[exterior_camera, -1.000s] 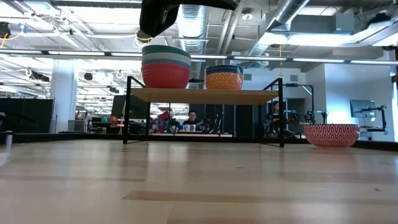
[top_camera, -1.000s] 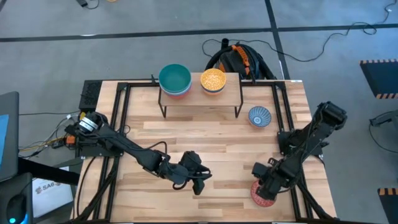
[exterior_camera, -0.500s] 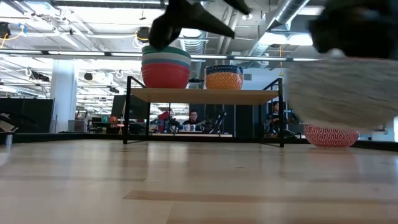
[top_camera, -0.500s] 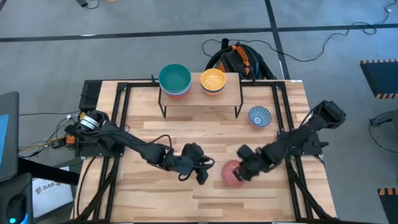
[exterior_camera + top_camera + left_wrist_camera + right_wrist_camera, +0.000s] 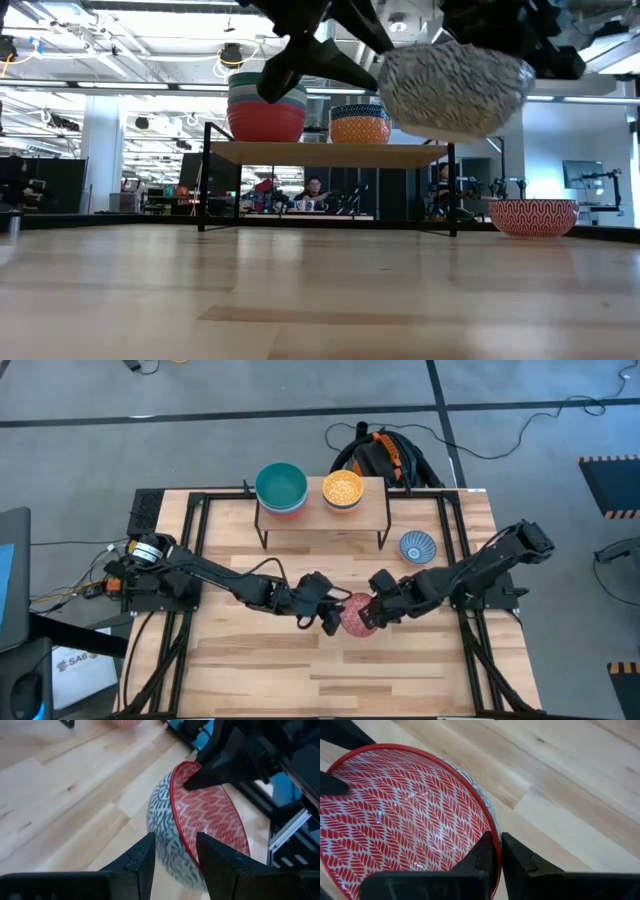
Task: Place and stack bowls onto a shelf
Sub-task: Stack the red pattern bowl on top of the yellow pattern bowl on the shelf
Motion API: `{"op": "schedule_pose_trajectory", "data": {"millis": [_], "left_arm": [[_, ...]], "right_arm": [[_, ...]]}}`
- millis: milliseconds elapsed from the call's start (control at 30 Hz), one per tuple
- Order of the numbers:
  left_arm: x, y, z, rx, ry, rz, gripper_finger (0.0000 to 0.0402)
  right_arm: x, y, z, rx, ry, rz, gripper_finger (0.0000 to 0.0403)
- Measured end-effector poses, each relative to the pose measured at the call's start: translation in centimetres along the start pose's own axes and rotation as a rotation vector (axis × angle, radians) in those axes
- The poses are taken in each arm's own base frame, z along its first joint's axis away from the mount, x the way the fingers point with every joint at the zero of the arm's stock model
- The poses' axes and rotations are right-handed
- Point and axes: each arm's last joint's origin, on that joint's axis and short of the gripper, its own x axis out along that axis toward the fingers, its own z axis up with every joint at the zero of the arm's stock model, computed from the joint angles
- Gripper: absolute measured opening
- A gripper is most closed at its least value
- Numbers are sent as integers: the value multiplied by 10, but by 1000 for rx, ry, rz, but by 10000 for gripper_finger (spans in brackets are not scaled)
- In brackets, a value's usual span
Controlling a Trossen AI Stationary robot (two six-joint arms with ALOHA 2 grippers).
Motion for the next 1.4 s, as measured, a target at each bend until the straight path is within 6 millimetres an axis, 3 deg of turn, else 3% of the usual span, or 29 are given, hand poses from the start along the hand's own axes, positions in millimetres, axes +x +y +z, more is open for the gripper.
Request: {"op": "schedule_pose_trajectory", "data": {"millis": [267,767,933,1100,1300,1400], "left_arm": [[5,16,12,-11,3,72,105],[8,28,13,25,66,121,51],[25,35,-3,79,162,121,66],[43,47,-28,46,301,154,95],[41,52,-42,59,386,220,106],[39,50,-46,62,417,214,106]], "right_arm": [[-7,1,18,29,-8,-7,46],[-13,4,21,-35,-8,-1,48],[9,3,20,-135,-4,-84,48],[47,8,12,-136,72,-152,47],[85,22,1,-118,121,-123,46],[87,26,-2,-120,132,-91,46]]}}
